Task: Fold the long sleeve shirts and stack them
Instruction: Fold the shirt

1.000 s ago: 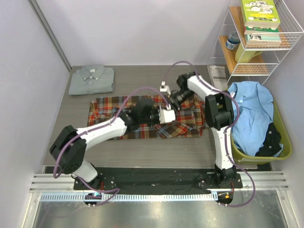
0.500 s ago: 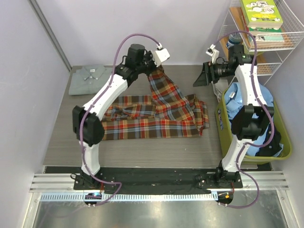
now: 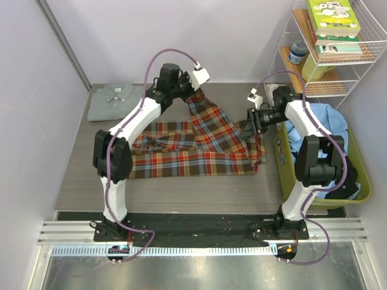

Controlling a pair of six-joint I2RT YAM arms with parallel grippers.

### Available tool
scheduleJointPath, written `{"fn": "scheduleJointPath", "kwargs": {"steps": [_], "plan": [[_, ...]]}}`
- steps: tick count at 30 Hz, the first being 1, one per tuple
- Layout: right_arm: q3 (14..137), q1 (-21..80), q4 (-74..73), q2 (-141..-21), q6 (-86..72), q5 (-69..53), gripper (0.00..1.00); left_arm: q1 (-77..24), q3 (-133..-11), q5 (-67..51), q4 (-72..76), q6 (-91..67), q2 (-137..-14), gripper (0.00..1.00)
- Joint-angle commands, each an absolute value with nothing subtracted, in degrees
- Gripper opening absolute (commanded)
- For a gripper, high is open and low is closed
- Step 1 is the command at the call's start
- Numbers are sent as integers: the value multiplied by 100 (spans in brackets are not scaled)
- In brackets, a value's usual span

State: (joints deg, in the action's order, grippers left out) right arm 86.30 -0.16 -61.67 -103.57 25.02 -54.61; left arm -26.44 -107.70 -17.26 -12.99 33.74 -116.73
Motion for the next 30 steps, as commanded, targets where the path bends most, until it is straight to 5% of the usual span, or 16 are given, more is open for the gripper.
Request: {"fn": "scheduleJointPath", "kwargs": {"steps": [1,10,17,30], "plan": [[8622,377,-5713,-10362,2496,-5099,41,-2584,-9697,-2793,-1080,3629,-10461,0],[8587,422,-5616,-10494,2505,-4799,33,-2013,-7797,-4816,-3742,7344,-9001,0],[8508,422,-5625,-10643,2584,-4518,32,-1556,-7761,-4580,-6396,10895,-9202,0],[8543,439,-5756,-10775,2733,-4219,30,-748,-7691,-3841,-7083,14042,-9360,0]]}}
